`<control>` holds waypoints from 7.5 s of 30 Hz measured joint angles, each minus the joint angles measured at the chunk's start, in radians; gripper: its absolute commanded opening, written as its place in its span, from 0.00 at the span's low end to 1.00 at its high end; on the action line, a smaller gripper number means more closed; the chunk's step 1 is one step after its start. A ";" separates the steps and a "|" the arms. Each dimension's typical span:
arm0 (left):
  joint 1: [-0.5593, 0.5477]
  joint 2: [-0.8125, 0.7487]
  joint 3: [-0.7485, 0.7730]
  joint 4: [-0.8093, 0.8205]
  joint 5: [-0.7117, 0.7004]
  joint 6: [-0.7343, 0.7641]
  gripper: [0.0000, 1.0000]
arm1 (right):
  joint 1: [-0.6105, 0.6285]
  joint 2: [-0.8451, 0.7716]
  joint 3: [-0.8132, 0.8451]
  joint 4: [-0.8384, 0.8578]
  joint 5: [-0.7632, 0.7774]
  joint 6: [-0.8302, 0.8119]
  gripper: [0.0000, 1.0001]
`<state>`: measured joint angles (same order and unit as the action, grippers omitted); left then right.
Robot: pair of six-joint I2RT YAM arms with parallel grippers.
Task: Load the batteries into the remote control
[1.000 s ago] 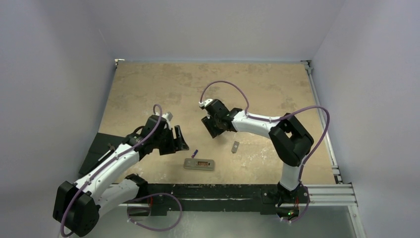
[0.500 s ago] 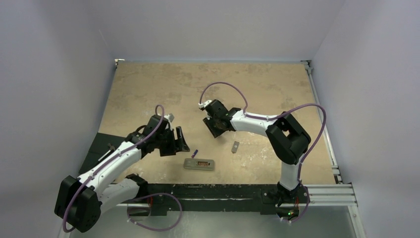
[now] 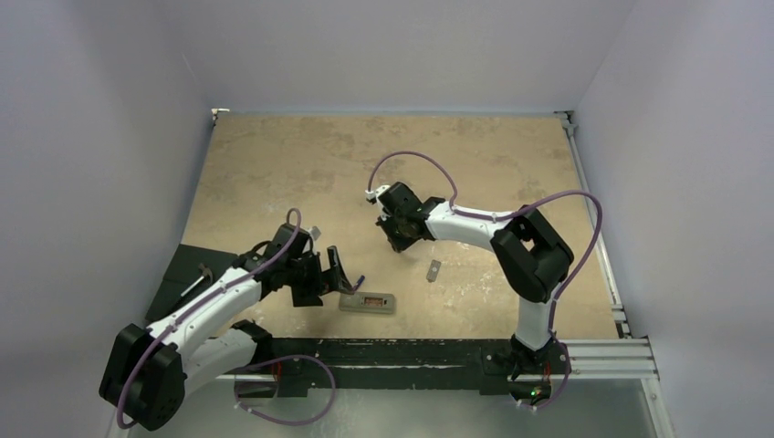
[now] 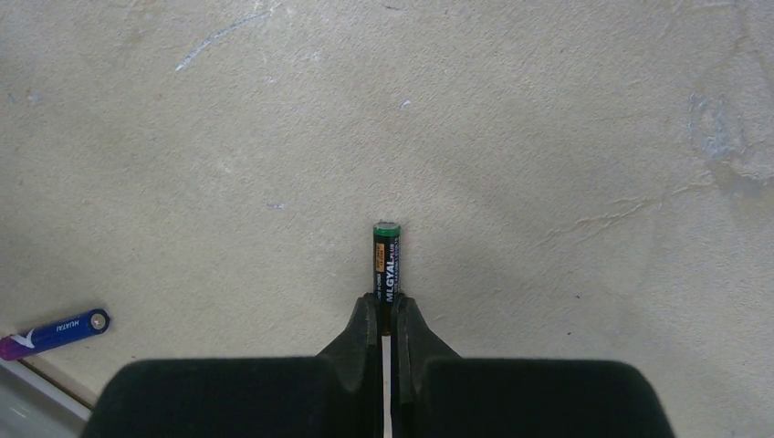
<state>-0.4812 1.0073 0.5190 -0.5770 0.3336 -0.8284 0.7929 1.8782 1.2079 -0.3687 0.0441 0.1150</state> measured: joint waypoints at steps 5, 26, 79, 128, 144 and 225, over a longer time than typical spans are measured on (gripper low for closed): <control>0.000 -0.031 -0.042 0.002 0.037 -0.041 0.95 | -0.002 -0.007 -0.004 -0.002 -0.010 0.000 0.00; 0.000 0.041 -0.184 0.271 0.198 -0.246 0.99 | 0.151 -0.272 -0.123 -0.068 -0.017 0.042 0.00; -0.003 0.129 -0.083 0.292 0.030 -0.174 0.95 | 0.255 -0.364 -0.261 -0.062 -0.291 0.269 0.00; -0.003 0.043 -0.083 0.186 -0.023 -0.084 0.95 | 0.296 -0.181 -0.163 -0.092 -0.262 0.384 0.12; -0.003 0.060 -0.083 0.195 -0.013 -0.076 0.95 | 0.296 -0.163 -0.140 -0.098 -0.244 0.383 0.21; -0.003 0.071 -0.085 0.217 0.000 -0.069 0.95 | 0.341 -0.103 -0.047 -0.132 -0.167 0.363 0.38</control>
<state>-0.4847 1.0786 0.4339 -0.3599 0.3332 -0.8978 1.1343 1.7756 1.1610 -0.5007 -0.1230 0.4782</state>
